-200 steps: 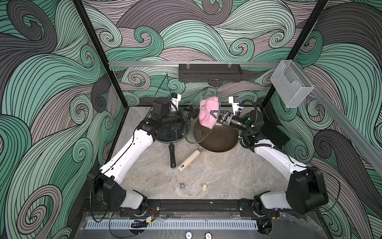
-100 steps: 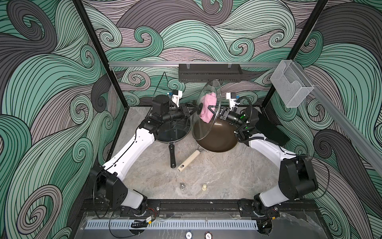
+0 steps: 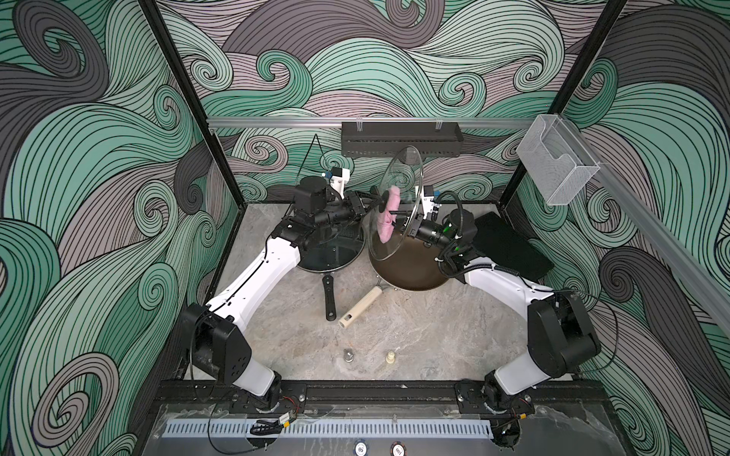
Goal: Wipe the pot lid with a cloth
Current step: Wipe the pot lid.
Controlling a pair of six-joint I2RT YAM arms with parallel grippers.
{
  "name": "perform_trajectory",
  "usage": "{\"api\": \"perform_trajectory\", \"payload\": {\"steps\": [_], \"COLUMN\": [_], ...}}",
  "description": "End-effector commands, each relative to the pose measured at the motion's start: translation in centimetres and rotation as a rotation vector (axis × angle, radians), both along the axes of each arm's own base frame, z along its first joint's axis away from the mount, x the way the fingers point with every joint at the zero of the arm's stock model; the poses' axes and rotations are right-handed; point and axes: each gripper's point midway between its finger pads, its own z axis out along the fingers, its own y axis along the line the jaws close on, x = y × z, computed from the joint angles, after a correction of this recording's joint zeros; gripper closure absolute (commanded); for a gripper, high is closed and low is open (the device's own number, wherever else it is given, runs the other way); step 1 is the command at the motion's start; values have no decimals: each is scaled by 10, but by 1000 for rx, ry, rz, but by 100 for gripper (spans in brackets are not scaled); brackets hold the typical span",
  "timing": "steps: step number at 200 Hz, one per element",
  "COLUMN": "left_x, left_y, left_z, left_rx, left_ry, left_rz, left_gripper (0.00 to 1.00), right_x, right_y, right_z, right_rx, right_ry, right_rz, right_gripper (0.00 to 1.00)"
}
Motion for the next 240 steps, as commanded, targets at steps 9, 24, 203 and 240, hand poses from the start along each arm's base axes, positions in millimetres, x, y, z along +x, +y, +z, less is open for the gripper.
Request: {"api": "perform_trajectory", "payload": {"steps": [9,24,203,240], "left_x": [0,6,-22,-26], "left_y": [8,11,17,15], "left_z": [77,71,50,57], "left_rx": [-86,-76,-119,-143], "left_ry": [-248,-236,-140,-132], "left_rz": [22,37,-33,-59], "left_gripper": [100,100,100,100], "right_x": [-33,-41,-11,28], "right_y": [7,5,-26,-21], "right_z": [12,14,85,80], "right_rx": [8,4,-48,-34], "right_ry": [-47,-49,-236,-216], "right_rz": [52,54,-92,-100], "right_gripper": [100,100,100,100]}}
